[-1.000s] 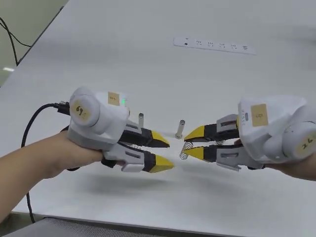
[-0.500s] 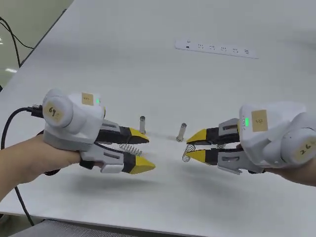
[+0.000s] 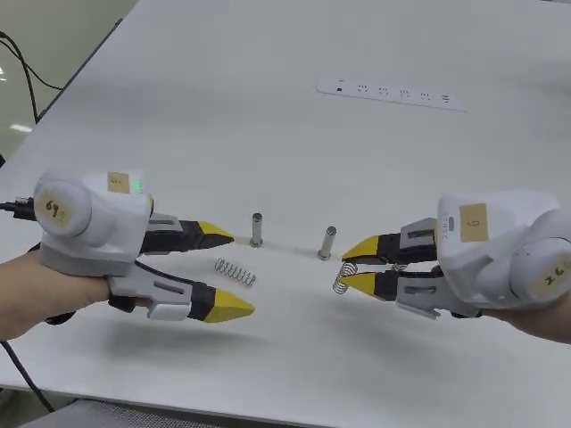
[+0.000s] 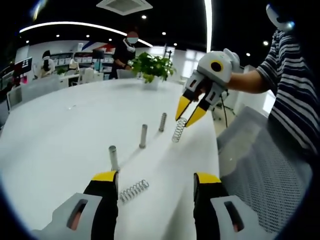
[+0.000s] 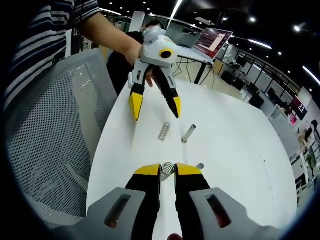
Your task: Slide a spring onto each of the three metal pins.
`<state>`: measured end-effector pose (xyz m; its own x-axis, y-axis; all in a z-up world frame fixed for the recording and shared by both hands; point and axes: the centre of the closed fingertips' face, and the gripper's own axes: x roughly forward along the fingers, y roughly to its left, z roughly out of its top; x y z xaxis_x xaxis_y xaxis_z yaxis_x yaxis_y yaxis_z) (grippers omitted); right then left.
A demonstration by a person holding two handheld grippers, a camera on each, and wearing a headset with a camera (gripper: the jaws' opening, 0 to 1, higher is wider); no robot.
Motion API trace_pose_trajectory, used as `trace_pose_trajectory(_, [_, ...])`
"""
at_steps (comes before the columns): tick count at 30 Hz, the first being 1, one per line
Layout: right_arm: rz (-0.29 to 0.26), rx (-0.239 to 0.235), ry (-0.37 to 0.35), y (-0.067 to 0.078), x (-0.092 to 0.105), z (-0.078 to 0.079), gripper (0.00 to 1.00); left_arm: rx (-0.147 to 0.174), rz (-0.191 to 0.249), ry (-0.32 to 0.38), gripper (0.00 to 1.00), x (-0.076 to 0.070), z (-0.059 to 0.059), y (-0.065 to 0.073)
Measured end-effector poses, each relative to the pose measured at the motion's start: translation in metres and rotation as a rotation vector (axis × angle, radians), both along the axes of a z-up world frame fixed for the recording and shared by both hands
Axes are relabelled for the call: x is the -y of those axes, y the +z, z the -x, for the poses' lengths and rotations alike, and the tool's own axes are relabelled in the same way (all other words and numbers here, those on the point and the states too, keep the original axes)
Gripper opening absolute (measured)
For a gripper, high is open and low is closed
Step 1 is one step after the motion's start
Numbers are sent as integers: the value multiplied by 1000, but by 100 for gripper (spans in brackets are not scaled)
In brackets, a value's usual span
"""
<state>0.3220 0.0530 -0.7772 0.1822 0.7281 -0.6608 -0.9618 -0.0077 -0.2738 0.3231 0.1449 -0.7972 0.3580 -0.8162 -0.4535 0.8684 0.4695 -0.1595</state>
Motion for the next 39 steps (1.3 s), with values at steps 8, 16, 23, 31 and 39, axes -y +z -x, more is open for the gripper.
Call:
trace_pose_trajectory(8, [-1, -4, -11, 0, 3, 0, 7, 12, -2, 45, 71, -10, -4, -2])
trace_pose_trajectory(16, [2, -6, -18, -1, 6, -1, 7, 28, 23, 99, 89, -16, -12, 2])
trace_pose_trajectory(23, [3, -4, -24, 0, 6, -2, 7, 33, 35, 130, 98, -22, -16, 3])
trace_pose_trajectory(31, [5, -3, -41, -1, 12, -5, 7, 33, 32, 140, 98, -25, -16, 2])
trace_pose_trajectory(39, [7, 0, -62, 1, 22, -9, 7, 28, 37, 146, 98, -25, -17, 2])
